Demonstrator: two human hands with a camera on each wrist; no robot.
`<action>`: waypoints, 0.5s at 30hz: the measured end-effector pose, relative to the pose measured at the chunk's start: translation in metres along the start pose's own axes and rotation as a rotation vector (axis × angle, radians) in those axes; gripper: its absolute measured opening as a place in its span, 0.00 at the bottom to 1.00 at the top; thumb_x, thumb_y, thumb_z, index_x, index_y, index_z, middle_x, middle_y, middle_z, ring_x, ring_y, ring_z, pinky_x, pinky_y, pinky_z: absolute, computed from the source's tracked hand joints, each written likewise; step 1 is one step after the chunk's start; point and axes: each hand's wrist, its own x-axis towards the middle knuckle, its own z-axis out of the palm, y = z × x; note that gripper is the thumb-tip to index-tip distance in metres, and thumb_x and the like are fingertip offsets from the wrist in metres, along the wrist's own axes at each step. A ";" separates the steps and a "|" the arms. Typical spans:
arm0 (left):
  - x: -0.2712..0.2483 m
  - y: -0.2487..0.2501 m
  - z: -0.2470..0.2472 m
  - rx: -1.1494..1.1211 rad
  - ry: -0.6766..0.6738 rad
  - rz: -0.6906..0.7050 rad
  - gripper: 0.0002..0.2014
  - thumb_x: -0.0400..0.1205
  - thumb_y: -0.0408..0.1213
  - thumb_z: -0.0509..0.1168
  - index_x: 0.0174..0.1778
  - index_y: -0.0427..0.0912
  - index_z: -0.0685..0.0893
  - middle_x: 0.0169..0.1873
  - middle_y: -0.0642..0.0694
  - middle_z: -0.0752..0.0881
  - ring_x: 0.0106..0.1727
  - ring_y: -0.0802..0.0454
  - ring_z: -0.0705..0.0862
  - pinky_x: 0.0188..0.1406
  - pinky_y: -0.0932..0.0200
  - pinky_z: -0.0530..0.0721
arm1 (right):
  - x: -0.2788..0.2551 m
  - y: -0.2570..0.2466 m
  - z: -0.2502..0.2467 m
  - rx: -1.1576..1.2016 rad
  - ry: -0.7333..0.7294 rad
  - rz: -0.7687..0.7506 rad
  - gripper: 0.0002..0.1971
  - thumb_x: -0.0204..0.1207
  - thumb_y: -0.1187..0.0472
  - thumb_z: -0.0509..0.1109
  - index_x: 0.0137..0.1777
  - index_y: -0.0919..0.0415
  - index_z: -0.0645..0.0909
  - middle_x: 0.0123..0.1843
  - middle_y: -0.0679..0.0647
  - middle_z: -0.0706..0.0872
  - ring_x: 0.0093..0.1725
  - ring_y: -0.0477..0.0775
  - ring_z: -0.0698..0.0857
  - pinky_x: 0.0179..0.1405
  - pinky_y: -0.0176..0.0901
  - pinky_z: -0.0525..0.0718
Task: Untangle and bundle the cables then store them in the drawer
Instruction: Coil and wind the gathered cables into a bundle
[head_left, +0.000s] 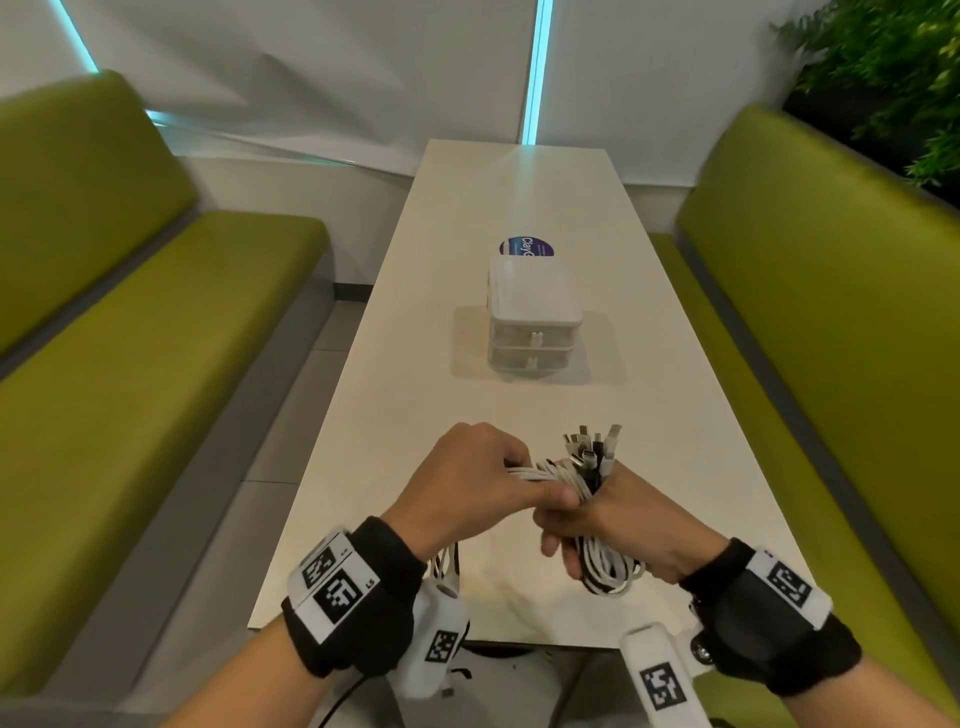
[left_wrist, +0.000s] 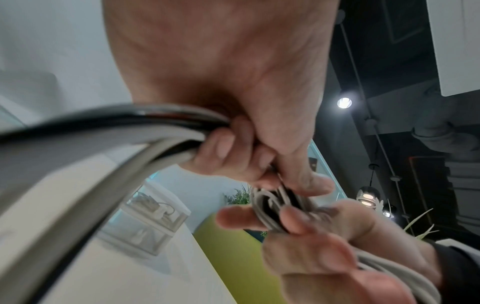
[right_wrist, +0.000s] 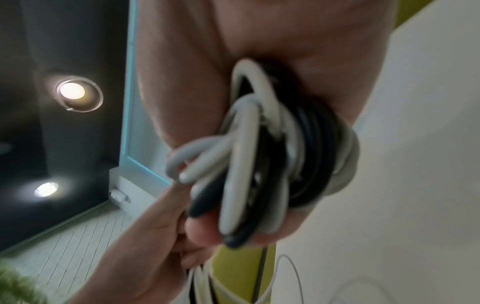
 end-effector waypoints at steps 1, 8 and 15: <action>0.002 -0.001 -0.002 0.003 0.012 -0.022 0.33 0.64 0.67 0.74 0.19 0.38 0.73 0.16 0.48 0.67 0.22 0.56 0.63 0.24 0.53 0.59 | 0.001 -0.002 -0.002 -0.046 0.023 -0.013 0.11 0.76 0.69 0.68 0.35 0.55 0.83 0.31 0.61 0.86 0.25 0.59 0.83 0.31 0.47 0.81; -0.004 -0.018 -0.012 -0.460 -0.153 -0.060 0.28 0.75 0.65 0.65 0.25 0.43 0.72 0.18 0.53 0.69 0.16 0.54 0.71 0.32 0.56 0.85 | 0.007 -0.015 -0.013 -0.090 0.275 -0.135 0.09 0.74 0.66 0.73 0.40 0.71 0.77 0.22 0.63 0.75 0.18 0.59 0.76 0.22 0.42 0.73; -0.010 -0.013 -0.014 -0.615 -0.100 -0.157 0.25 0.82 0.61 0.55 0.33 0.41 0.70 0.23 0.53 0.63 0.23 0.56 0.57 0.20 0.64 0.58 | 0.014 -0.005 -0.010 0.026 0.450 -0.167 0.07 0.69 0.76 0.69 0.36 0.73 0.72 0.18 0.63 0.71 0.15 0.57 0.71 0.23 0.46 0.72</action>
